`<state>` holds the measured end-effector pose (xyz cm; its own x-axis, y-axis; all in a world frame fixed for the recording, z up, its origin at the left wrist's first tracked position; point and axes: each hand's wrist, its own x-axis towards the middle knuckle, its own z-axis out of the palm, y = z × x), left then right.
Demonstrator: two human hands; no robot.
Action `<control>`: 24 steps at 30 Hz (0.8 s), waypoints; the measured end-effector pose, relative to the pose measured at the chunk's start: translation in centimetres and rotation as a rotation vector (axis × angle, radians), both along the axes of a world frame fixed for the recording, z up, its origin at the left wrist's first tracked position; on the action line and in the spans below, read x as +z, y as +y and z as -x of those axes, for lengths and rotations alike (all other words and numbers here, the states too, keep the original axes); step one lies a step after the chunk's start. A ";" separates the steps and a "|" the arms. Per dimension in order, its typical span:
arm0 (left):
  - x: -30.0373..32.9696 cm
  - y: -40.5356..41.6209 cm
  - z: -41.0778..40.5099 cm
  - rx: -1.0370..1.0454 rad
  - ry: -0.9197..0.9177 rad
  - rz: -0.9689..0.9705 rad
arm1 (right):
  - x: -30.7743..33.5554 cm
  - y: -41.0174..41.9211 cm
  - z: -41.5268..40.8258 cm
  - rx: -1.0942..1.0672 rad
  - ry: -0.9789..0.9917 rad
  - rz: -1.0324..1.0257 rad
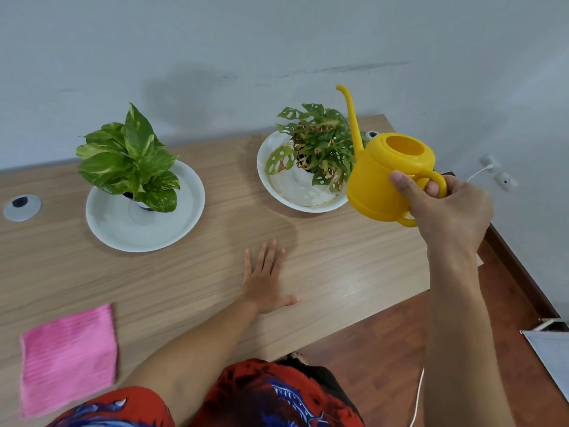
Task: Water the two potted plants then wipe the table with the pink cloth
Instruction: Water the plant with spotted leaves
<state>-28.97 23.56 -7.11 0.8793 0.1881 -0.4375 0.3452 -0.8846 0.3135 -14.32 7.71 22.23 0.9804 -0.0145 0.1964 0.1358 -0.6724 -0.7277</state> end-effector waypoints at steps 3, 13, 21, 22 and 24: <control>0.1 0.0 0.0 0.004 0.007 0.002 | 0.0 -0.5 -0.1 -0.001 -0.003 -0.013; 0.4 0.1 0.0 -0.020 0.046 -0.015 | -1.4 -3.5 1.1 -0.120 0.069 0.000; 0.8 0.1 0.0 -0.027 0.041 -0.034 | -1.8 -5.0 3.5 -0.128 0.050 0.030; 0.9 0.1 0.0 -0.027 0.041 -0.036 | -1.8 -5.1 3.9 -0.124 0.053 0.023; 0.9 0.1 0.0 -0.027 0.040 -0.034 | -1.7 -5.3 4.5 -0.121 0.060 0.026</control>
<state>-29.01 23.68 -6.23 0.8663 0.1797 -0.4660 0.3325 -0.9037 0.2696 -18.87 2.44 20.51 0.9819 -0.1289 0.1389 0.0092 -0.6996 -0.7144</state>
